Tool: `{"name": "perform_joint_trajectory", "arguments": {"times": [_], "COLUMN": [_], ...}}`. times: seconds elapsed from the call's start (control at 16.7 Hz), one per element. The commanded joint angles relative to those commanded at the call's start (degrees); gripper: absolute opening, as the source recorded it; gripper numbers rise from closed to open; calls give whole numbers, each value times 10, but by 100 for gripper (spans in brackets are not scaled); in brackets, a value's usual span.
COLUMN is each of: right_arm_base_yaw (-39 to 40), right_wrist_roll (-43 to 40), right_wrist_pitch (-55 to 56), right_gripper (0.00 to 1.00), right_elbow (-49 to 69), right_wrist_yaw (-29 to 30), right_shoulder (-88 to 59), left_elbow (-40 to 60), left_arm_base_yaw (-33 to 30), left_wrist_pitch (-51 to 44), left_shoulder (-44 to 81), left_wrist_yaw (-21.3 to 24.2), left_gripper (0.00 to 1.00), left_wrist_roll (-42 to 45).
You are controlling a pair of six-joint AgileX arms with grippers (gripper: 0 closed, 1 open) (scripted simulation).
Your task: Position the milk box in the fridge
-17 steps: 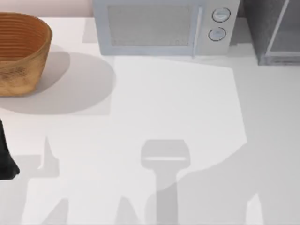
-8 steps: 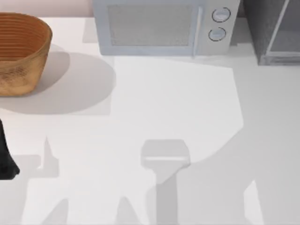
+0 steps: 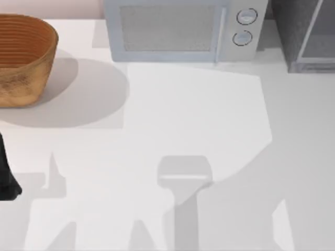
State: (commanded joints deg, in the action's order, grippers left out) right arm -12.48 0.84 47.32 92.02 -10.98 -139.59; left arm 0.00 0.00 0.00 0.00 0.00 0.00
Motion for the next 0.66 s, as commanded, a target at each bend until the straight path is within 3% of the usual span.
{"name": "perform_joint_trajectory", "arguments": {"times": [0.3,0.66], "right_arm_base_yaw": [0,0], "right_wrist_roll": [0,0], "right_wrist_pitch": [0,0], "right_gripper": [98,100], "right_elbow": [0,0], "right_wrist_yaw": [0,0], "right_shoulder": [0,0], "left_elbow": [0,0], "left_arm_base_yaw": [0,0], "left_wrist_pitch": [0,0], "left_shoulder": [0,0], "left_wrist_yaw": [0,0], "left_gripper": [100,100], "left_wrist_roll": [0,0]}}
